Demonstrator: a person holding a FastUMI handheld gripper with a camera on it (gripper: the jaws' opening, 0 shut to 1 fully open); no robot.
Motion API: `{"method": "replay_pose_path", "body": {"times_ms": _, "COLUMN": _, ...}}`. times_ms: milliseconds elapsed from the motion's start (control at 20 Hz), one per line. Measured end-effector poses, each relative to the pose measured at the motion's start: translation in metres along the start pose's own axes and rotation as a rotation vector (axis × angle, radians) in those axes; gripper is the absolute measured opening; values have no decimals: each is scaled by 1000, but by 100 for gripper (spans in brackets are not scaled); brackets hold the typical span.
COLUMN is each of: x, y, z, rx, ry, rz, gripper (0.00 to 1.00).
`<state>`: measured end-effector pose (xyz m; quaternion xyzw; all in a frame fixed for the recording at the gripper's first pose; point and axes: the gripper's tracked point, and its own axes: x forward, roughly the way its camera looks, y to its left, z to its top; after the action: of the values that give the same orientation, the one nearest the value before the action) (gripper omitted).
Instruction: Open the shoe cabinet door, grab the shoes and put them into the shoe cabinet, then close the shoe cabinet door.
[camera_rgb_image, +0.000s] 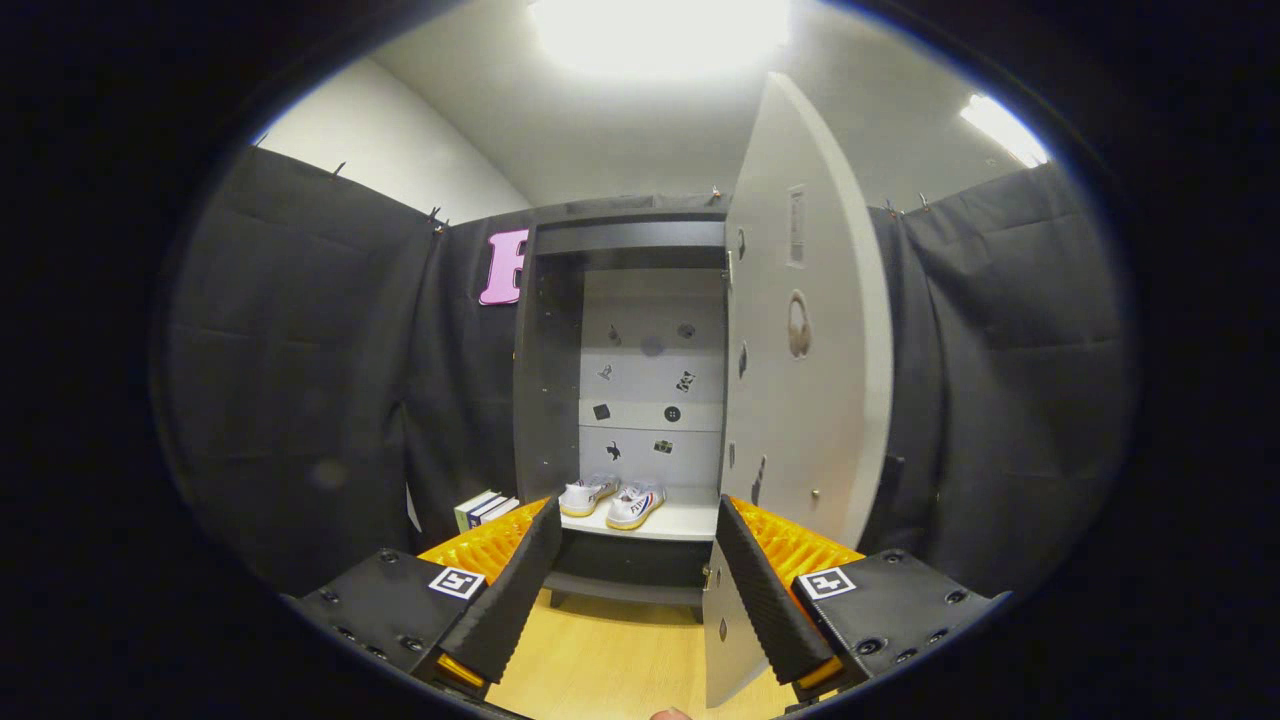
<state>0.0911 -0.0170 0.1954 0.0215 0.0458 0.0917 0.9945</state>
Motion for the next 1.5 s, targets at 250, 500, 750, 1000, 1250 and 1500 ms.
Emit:
{"method": "replay_pose_path", "body": {"times_ms": 250, "x": -24, "y": -58, "z": 5, "rx": -3, "ry": -1, "rz": -53, "gripper": 98}}
{"method": "replay_pose_path", "body": {"times_ms": 500, "x": -28, "y": -122, "z": -1, "rx": 7, "ry": -2, "rz": -116, "gripper": 98}}
{"method": "replay_pose_path", "body": {"times_ms": 750, "x": -7, "y": -181, "z": -19, "rx": 62, "ry": 28, "rz": -181, "gripper": 98}}
{"method": "replay_pose_path", "body": {"times_ms": 1000, "x": 28, "y": -203, "z": -43, "rx": 74, "ry": 71, "rz": -181, "gripper": 98}}
{"method": "replay_pose_path", "body": {"times_ms": 1250, "x": 37, "y": -197, "z": -48, "rx": 26, "ry": 85, "rz": -129, "gripper": 96}}
{"method": "replay_pose_path", "body": {"times_ms": 1500, "x": 42, "y": -178, "z": -44, "rx": -22, "ry": 76, "rz": -109, "gripper": 95}}
